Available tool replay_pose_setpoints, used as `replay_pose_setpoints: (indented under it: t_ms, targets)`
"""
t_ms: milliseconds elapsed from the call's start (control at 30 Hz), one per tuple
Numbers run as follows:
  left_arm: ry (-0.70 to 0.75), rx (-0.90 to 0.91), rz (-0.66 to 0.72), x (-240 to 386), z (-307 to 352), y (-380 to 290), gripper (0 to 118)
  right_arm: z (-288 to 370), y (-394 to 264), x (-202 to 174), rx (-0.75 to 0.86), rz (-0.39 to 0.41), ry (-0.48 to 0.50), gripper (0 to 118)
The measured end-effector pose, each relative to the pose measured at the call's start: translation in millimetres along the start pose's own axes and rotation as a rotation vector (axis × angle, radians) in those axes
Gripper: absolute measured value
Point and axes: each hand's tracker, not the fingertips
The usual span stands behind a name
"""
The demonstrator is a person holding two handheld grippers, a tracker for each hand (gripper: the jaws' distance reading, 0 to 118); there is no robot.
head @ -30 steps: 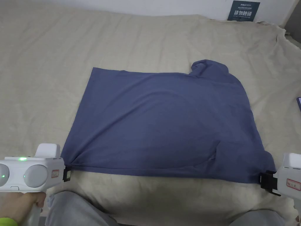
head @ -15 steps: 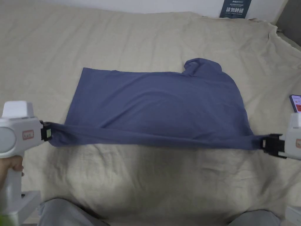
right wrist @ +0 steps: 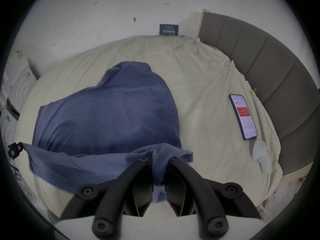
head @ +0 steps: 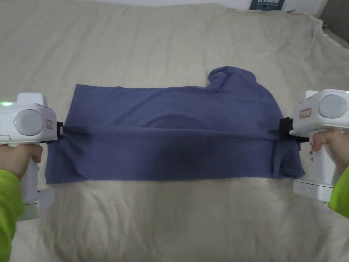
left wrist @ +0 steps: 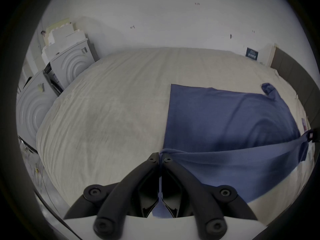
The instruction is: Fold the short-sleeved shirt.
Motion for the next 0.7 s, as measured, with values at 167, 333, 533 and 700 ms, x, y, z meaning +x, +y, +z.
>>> replay_pose_setpoints:
  t_ms: [167, 333, 533, 700]
  targets:
    - [0.022, -0.062, -0.027, 14, -47, 10, 0, -41, 13, -7, -0.065, -0.020, -0.017, 9]
    - [0.070, -0.059, -0.035, 20, -68, 8, 73, -60, 9, -14, -0.095, -0.029, -0.042, 22]
    - [0.051, 0.057, 0.039, 1, -35, 14, 102, -25, 11, -10, -0.007, 0.025, -0.079, 100]
    - [-0.007, 0.212, 0.079, -17, 32, 22, 104, 55, 7, 1, 0.195, 0.091, -0.056, 100]
